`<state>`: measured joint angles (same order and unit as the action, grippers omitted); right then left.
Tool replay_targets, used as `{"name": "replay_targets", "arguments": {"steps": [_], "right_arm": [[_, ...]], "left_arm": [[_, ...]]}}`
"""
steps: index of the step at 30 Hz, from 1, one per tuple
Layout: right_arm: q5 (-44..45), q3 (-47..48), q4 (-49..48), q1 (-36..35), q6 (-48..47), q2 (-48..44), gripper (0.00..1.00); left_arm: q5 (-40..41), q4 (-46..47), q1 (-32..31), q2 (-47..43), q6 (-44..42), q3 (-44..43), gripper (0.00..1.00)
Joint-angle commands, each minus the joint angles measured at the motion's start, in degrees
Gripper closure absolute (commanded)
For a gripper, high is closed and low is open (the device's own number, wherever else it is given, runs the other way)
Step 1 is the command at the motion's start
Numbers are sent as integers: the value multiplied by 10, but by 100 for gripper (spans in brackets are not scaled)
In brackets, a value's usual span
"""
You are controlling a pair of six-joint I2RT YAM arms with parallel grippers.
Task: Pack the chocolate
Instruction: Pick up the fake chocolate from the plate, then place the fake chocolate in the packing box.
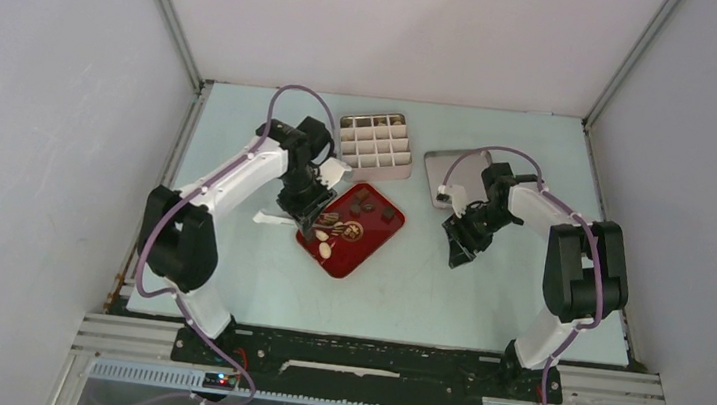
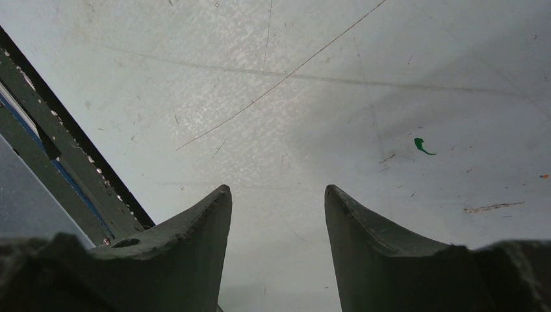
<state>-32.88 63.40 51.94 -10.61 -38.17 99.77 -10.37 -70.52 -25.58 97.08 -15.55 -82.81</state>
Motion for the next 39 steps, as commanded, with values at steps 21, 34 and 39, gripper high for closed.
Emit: {"name": "replay_targets", "arguments": {"steps": [21,34,39], "right_arm": [[5,20,5,-2,-12,6,42],[4,21,5,-4,-10,5,42],[4,20,6,-3,-11,5,42]], "left_arm": [[-51,28,0,29,4,-130,89],[102,167,6,165,50,-318,90],[117,152,6,227,66,-407,89]]}}
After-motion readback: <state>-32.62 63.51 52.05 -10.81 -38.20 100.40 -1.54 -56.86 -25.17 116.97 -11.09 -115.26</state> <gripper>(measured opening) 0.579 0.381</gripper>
